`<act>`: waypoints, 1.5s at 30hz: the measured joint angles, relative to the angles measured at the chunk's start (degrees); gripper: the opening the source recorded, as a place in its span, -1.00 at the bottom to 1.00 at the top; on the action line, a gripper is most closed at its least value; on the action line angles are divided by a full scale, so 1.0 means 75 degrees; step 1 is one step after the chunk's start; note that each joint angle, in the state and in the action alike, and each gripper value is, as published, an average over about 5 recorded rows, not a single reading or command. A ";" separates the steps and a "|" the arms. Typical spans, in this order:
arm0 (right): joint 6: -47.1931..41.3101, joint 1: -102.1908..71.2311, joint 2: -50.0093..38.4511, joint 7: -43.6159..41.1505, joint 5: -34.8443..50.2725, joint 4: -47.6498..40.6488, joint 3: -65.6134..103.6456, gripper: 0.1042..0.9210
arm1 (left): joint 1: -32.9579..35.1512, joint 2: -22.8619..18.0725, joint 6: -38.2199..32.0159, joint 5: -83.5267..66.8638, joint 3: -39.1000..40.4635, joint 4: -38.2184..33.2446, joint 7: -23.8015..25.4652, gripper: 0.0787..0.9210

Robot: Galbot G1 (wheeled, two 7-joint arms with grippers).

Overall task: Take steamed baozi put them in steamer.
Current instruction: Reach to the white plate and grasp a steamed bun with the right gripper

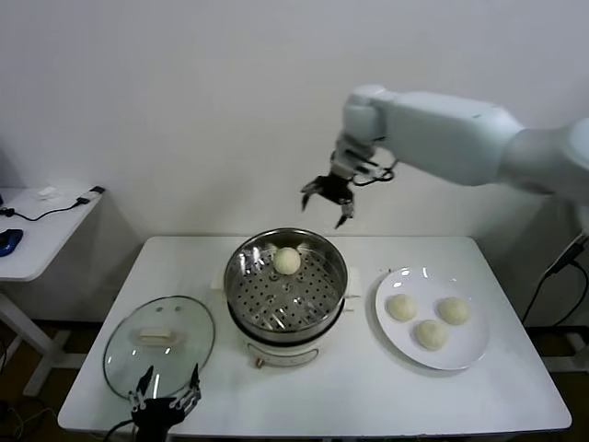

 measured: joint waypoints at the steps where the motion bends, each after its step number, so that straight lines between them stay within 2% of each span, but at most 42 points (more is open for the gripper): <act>1: -0.0298 0.0098 -0.0245 0.0061 0.0126 0.0231 -0.0224 0.76 | -0.0005 0.0000 -0.0005 -0.0017 -0.0016 -0.0001 -0.0009 0.77; 9: -0.2530 0.0136 -0.1821 0.0867 0.0693 0.1664 -0.1178 0.76 | -0.0037 -0.0035 -0.0034 -0.0050 -0.0036 -0.0003 -0.0022 0.77; 18: -0.4106 -0.1044 -0.2468 0.1749 0.0720 0.1840 -0.0863 0.76 | -0.0037 -0.0065 -0.0024 -0.0040 -0.0087 0.0029 -0.0019 0.77; 28: -0.4794 -0.2765 -0.2470 0.2226 0.0546 0.1145 0.0359 0.76 | -0.0035 -0.0097 -0.0011 0.0005 -0.0111 0.0109 -0.0018 0.77; 45: -0.5100 -0.4241 -0.1926 0.2384 0.0326 0.0043 0.1573 0.74 | 0.0040 -0.0098 -0.0049 0.0005 -0.0153 0.0134 -0.0035 0.77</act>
